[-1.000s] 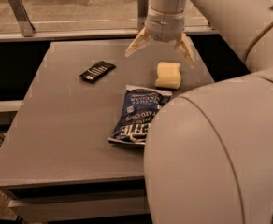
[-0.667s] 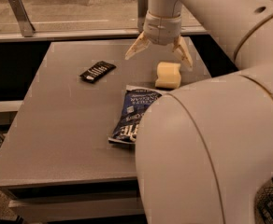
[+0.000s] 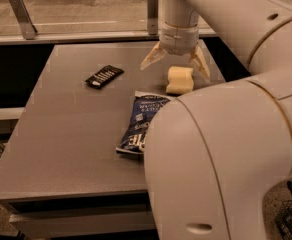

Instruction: Pick sponge

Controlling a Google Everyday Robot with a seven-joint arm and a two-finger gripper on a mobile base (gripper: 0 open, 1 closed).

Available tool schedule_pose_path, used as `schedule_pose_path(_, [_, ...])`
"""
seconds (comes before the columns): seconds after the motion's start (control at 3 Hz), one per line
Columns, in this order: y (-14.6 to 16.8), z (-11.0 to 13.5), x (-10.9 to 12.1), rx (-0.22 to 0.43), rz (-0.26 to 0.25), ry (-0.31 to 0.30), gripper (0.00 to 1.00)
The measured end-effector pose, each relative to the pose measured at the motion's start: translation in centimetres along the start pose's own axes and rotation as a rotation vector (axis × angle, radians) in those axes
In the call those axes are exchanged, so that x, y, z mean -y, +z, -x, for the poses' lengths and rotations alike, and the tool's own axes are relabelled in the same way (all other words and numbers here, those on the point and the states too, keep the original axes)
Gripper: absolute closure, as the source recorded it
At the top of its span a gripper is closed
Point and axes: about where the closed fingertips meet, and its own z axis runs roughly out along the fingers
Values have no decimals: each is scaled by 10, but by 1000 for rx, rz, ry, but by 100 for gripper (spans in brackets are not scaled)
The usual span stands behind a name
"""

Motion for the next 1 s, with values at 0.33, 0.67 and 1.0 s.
schedule_pose_path(0.33, [10,-1,-9,27,4,-6,17])
schedule_pose_path(0.67, [15,3,-11,43,5,-30,40])
schedule_pose_path(1.0, [15,8,-11,47,5,-52,63])
